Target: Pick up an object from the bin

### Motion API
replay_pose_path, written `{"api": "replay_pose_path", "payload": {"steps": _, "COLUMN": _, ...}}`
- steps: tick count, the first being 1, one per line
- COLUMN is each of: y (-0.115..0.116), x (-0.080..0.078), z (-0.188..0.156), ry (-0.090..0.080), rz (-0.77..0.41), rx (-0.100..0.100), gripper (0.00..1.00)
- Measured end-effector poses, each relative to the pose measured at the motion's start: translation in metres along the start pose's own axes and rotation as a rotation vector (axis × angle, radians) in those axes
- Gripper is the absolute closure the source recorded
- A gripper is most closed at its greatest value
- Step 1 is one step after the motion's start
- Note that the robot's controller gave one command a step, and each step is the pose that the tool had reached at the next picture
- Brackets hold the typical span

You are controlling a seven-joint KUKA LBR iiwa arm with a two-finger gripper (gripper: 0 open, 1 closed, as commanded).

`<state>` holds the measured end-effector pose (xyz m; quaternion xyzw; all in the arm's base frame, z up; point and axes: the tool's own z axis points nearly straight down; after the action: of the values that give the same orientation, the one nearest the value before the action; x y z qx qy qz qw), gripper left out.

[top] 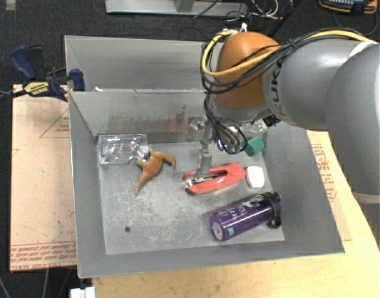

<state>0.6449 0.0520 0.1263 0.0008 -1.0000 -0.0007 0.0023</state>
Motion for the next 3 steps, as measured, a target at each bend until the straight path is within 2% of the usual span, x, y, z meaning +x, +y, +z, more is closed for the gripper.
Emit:
{"api": "replay_pose_path", "payload": {"steps": 1, "y": 0.0, "x": -0.001, "z": -0.005, "ry": -0.006, "rz": 0.001, "rx": 0.0, "gripper": 0.0}}
{"api": "replay_pose_path", "payload": {"steps": 2, "y": -0.033, "x": 0.022, "z": 0.031, "ry": -0.01, "rz": -0.004, "rx": -0.002, "gripper": 0.0}}
{"api": "replay_pose_path", "payload": {"steps": 3, "y": -0.046, "x": 0.04, "z": 0.036, "ry": 0.003, "rz": 0.003, "rx": 0.001, "gripper": 0.0}}
